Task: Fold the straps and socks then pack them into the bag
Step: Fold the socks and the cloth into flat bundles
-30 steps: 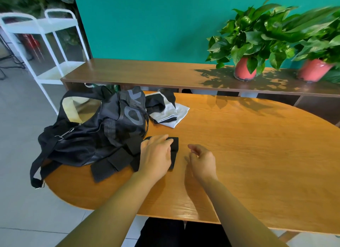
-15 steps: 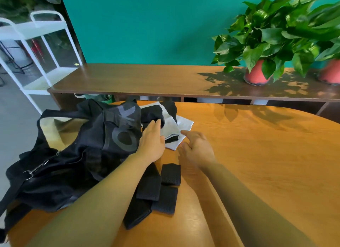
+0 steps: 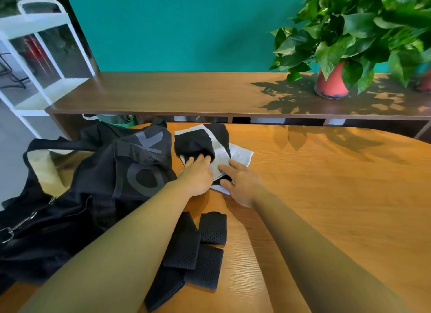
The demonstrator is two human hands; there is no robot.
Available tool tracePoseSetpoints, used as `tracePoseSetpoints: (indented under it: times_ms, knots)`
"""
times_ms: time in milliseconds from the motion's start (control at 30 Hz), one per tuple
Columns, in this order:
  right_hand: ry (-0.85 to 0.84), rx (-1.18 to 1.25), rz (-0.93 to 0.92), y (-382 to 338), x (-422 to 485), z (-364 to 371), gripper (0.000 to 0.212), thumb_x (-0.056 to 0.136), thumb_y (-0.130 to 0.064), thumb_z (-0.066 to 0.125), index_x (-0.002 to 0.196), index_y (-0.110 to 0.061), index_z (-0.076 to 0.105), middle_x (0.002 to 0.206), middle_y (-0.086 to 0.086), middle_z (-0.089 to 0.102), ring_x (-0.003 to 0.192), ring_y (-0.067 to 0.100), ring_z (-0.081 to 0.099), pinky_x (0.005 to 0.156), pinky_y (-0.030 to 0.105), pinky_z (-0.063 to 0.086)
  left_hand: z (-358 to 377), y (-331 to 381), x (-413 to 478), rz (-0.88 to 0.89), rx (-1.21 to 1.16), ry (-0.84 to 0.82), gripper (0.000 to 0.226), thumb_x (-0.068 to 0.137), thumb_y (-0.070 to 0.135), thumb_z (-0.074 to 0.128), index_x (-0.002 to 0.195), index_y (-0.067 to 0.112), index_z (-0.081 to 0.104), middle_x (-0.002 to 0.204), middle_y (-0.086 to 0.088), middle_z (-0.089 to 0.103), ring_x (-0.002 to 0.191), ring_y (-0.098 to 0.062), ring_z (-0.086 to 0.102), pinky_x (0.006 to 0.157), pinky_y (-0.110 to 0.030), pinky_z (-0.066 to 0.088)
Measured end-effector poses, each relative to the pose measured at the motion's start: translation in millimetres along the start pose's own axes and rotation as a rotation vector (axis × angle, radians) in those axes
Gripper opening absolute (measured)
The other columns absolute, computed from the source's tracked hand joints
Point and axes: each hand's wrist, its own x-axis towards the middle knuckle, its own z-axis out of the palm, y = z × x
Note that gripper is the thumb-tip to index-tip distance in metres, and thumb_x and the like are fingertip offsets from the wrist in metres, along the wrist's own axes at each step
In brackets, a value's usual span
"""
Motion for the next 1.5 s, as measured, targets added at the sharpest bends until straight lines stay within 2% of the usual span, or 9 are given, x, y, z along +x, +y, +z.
tracePoseSetpoints:
  times_ms: [167,333,600,933,1100,1200,1267,1400,1500]
  knots:
    - [-0.002,0.063,0.102,28.4,-30.2,-11.8,0.048,0.096,-0.027,0.045,0.143,-0.025,0.038,0.148,0.003,0.032,0.121,0.023,0.045,0.098,0.037,0.041,10.2,35.7,-8.6,0.102,0.011,-0.061,0.048,0.102,0.021,0.034,0.149,0.015,0.026,0.154,-0.006,0.027,0.137,-0.032,0.026,0.112,-0.044,0.028]
    - [0.043,0.065,0.157,62.1,-71.3,-21.1,0.047,0.091,-0.024,0.048,0.138,-0.027,0.044,0.131,-0.005,0.044,0.104,0.018,0.050,0.083,0.035,0.048,26.8,80.6,-27.3,0.171,0.005,-0.099,0.046,0.102,0.024,0.032,0.147,0.016,0.029,0.150,-0.006,0.031,0.135,-0.033,0.028,0.110,-0.046,0.030]
    - [0.086,0.063,0.270,109.2,-141.0,-41.3,0.047,0.094,-0.019,0.048,0.141,-0.027,0.042,0.144,-0.003,0.038,0.119,0.019,0.047,0.089,0.030,0.041,45.7,153.9,-63.3,0.241,-0.027,-0.171,0.049,0.103,0.024,0.031,0.151,0.018,0.021,0.159,-0.002,0.018,0.146,-0.031,0.012,0.115,-0.046,0.025]
    - [0.126,0.070,0.388,155.4,-189.5,-56.2,0.048,0.095,-0.021,0.043,0.141,-0.035,0.040,0.153,-0.001,0.029,0.132,0.021,0.039,0.100,0.035,0.040,59.4,201.2,-84.7,0.359,-0.080,-0.156,0.048,0.102,0.017,0.035,0.150,0.016,0.028,0.158,-0.002,0.023,0.143,-0.025,0.022,0.115,-0.040,0.026]
    - [0.198,0.111,0.384,159.1,-192.4,-61.0,0.051,0.083,-0.017,0.046,0.132,-0.026,0.052,0.139,0.005,0.047,0.121,0.026,0.049,0.089,0.034,0.046,64.7,203.9,-80.2,0.352,-0.210,-0.074,0.047,0.097,0.017,0.048,0.143,0.017,0.043,0.143,-0.006,0.046,0.129,-0.027,0.043,0.103,-0.043,0.041]
    - [0.289,0.128,0.332,152.6,-187.9,-63.3,0.054,0.080,-0.013,0.057,0.133,-0.021,0.054,0.146,0.007,0.042,0.133,0.020,0.040,0.099,0.031,0.039,63.3,199.9,-77.6,0.365,-0.153,0.070,0.042,0.094,0.023,0.054,0.136,0.017,0.050,0.133,-0.003,0.055,0.125,-0.026,0.046,0.099,-0.043,0.042]
    - [0.290,0.138,0.291,146.7,-183.0,-61.5,0.056,0.077,-0.015,0.062,0.132,-0.022,0.054,0.145,0.002,0.043,0.132,0.016,0.041,0.101,0.029,0.038,62.5,197.7,-75.6,0.366,-0.090,0.121,0.037,0.095,0.026,0.053,0.131,0.020,0.056,0.128,-0.001,0.060,0.123,-0.024,0.048,0.100,-0.040,0.038]
    - [0.236,0.117,0.251,145.2,-176.3,-53.4,0.053,0.076,-0.022,0.062,0.129,-0.021,0.055,0.122,-0.005,0.054,0.116,0.015,0.048,0.088,0.033,0.048,62.2,193.9,-71.4,0.350,-0.041,0.155,0.037,0.098,0.019,0.047,0.134,0.025,0.054,0.126,-0.001,0.062,0.118,-0.025,0.051,0.099,-0.036,0.036]
    - [0.237,0.109,0.263,148.7,-172.5,-51.9,0.048,0.079,-0.026,0.057,0.127,-0.023,0.055,0.108,-0.010,0.050,0.104,0.012,0.050,0.076,0.029,0.049,60.8,190.7,-68.2,0.329,-0.027,0.171,0.040,0.098,0.013,0.046,0.135,0.024,0.054,0.127,-0.004,0.061,0.116,-0.028,0.053,0.096,-0.036,0.043]
